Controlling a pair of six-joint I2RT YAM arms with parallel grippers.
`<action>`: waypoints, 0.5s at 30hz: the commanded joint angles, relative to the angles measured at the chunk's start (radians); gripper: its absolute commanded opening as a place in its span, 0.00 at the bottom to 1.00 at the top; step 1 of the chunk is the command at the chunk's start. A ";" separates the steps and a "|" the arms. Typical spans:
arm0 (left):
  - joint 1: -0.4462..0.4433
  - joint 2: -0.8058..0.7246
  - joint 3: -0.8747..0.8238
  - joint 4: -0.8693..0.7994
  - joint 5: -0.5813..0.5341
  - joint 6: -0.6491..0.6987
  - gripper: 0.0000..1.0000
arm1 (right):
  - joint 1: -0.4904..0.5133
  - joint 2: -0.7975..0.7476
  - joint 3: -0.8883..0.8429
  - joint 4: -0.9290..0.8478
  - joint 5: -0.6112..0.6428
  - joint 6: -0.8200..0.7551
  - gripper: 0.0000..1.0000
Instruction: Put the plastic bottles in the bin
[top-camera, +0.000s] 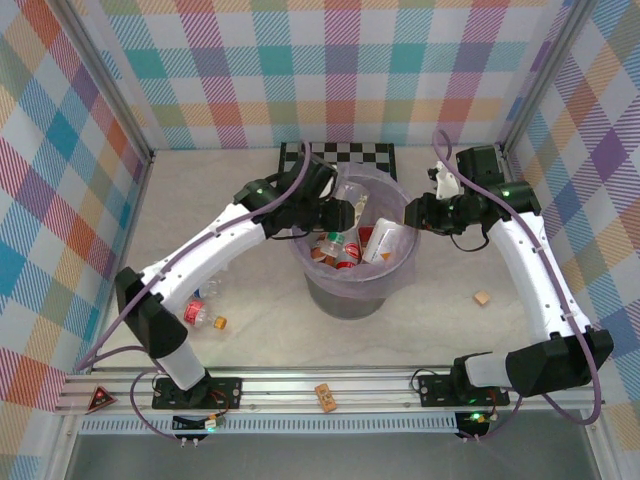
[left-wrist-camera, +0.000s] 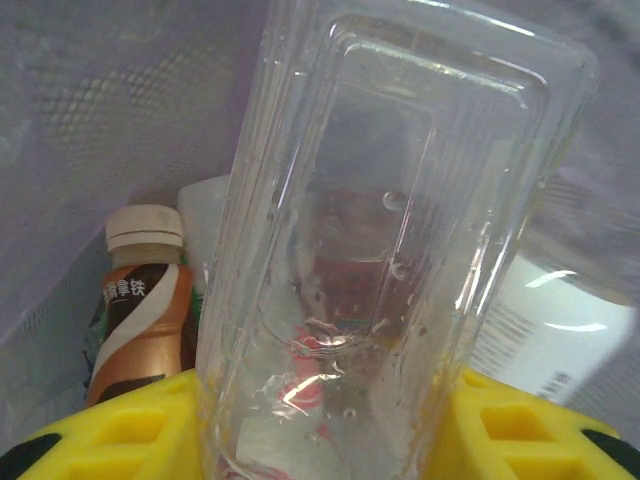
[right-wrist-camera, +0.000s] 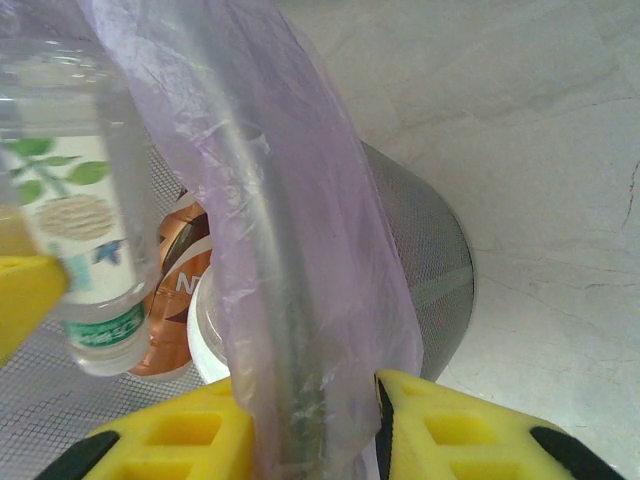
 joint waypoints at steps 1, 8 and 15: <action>-0.009 0.020 -0.016 -0.062 -0.079 0.009 0.37 | -0.004 0.001 -0.002 0.006 -0.014 -0.003 0.33; -0.009 0.071 -0.069 -0.104 -0.116 -0.006 0.40 | -0.003 0.011 0.004 0.006 -0.010 -0.008 0.33; -0.008 0.055 -0.130 -0.051 -0.079 -0.026 0.49 | -0.004 0.013 0.004 0.007 -0.007 -0.009 0.34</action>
